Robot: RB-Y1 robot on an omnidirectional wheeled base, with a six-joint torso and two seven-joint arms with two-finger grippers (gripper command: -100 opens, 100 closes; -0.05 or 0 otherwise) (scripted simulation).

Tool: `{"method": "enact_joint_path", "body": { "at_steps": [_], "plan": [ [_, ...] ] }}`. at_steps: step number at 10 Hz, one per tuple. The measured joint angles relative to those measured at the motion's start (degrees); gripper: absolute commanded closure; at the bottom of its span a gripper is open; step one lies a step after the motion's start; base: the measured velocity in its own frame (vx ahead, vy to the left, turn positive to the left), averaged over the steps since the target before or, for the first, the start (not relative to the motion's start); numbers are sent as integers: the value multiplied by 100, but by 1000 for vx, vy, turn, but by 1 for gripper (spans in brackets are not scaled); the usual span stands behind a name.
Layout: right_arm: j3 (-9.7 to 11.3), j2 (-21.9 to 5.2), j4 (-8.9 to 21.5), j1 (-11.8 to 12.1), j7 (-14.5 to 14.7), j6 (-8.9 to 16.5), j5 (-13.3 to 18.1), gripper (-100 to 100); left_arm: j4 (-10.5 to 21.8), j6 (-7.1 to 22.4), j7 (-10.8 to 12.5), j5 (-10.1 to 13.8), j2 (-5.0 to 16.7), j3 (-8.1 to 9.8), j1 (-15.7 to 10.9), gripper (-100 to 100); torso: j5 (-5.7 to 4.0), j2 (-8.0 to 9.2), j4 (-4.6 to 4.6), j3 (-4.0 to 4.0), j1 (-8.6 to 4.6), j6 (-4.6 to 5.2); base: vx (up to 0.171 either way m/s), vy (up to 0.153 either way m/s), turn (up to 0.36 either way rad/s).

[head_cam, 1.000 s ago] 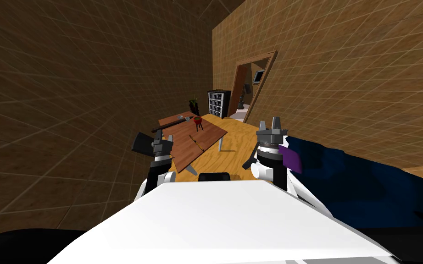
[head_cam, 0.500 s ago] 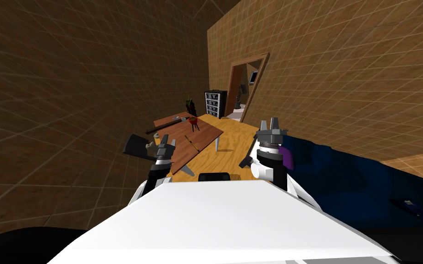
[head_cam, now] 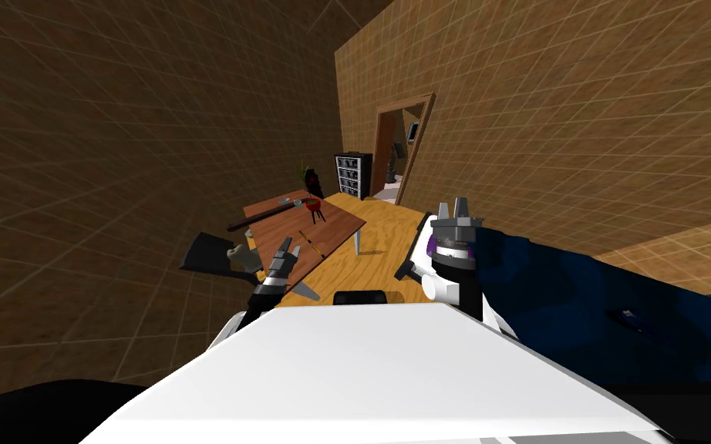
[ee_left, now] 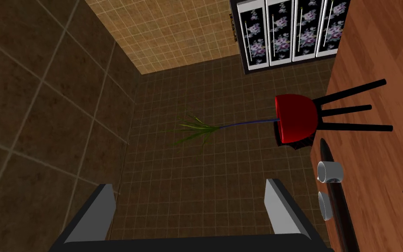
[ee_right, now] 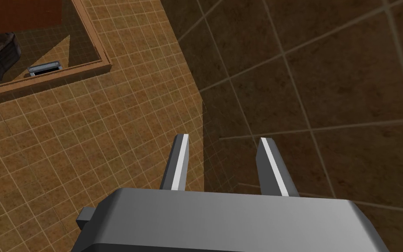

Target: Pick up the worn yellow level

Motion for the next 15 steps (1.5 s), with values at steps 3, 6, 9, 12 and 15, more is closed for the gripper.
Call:
{"method": "enact_joint_path", "body": {
  "at_steps": [3, 6, 9, 12, 15],
  "plan": [
    [-1, -1, 0, 1, 0, 0, 0, 0, 429, -52, 349, -203, 441, -221, 314, -100, 2, -9, -2, -5, 16, -3, 63, -117, -114],
    [-1, 0, 0, 1, 0, 0, 0, 0, 880, -53, 793, -389, 960, -407, 647, -100, 1, -16, -4, -9, 6, -1, 74, -111, -180],
    [-1, -1, 0, 1, 0, 0, 0, 0, 1562, -44, 1212, -550, 1320, -609, 663, -100, 3, -30, -6, -17, 17, 1, 99, -88, -177],
    [-1, -1, 0, 1, 0, 0, 0, 0, 1729, -17, 1576, -735, 1639, -787, 1157, -100, 5, -23, -5, -14, 28, -1, 98, -61, -167],
    [-1, -1, 0, 1, 0, 0, 0, 0, 2166, -2, 1841, -846, 1782, -938, 1172, -100, 7, -8, -2, -5, 38, -1, 83, -41, -143]
  ]
}}
